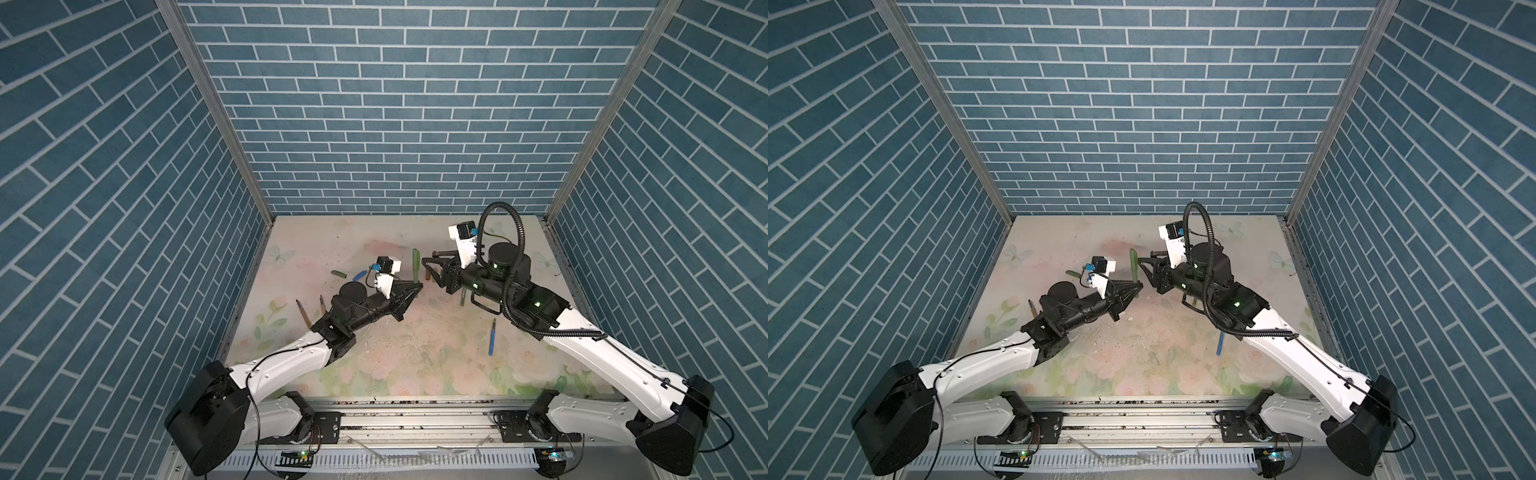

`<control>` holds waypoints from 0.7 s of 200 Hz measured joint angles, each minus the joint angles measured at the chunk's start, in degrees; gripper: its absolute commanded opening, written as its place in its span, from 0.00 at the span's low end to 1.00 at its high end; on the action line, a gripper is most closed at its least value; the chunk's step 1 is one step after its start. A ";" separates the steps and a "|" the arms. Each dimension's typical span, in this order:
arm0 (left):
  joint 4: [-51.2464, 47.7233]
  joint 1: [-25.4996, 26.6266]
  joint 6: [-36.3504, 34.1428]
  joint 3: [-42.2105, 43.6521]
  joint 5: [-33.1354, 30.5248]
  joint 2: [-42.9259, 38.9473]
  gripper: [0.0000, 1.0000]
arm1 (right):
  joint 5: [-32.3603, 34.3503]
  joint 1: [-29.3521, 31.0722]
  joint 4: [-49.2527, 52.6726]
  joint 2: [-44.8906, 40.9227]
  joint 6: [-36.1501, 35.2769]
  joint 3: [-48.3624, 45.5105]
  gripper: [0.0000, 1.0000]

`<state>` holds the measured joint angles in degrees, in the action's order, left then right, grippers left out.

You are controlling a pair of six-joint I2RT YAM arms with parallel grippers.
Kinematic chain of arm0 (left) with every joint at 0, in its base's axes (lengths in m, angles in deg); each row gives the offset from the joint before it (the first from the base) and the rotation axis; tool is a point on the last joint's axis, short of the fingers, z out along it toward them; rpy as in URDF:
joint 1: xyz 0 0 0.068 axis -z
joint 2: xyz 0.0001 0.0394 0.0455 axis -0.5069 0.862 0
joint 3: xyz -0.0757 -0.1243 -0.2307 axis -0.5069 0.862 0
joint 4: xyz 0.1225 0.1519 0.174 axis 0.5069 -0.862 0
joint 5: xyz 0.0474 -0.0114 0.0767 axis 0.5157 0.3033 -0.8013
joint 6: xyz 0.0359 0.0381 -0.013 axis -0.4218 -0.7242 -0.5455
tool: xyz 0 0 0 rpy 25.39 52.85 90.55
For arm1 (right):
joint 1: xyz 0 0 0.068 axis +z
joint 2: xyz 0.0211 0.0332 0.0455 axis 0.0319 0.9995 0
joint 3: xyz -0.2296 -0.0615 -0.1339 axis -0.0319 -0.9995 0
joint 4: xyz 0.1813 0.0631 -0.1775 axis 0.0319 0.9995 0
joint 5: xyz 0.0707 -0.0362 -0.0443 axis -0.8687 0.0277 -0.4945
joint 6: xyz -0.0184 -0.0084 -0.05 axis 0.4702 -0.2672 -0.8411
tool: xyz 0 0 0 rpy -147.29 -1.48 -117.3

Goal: Insert the pens into the pen caps

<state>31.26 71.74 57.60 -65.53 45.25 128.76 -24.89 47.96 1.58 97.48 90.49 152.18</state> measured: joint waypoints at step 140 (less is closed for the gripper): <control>0.33 -0.11 0.15 -0.98 -1.18 -2.03 0.00 | -4.96 0.33 0.87 2.12 -0.04 -0.20 0.29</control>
<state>31.58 71.63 57.75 -66.52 44.07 126.73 -29.85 48.28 2.46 99.60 90.44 151.98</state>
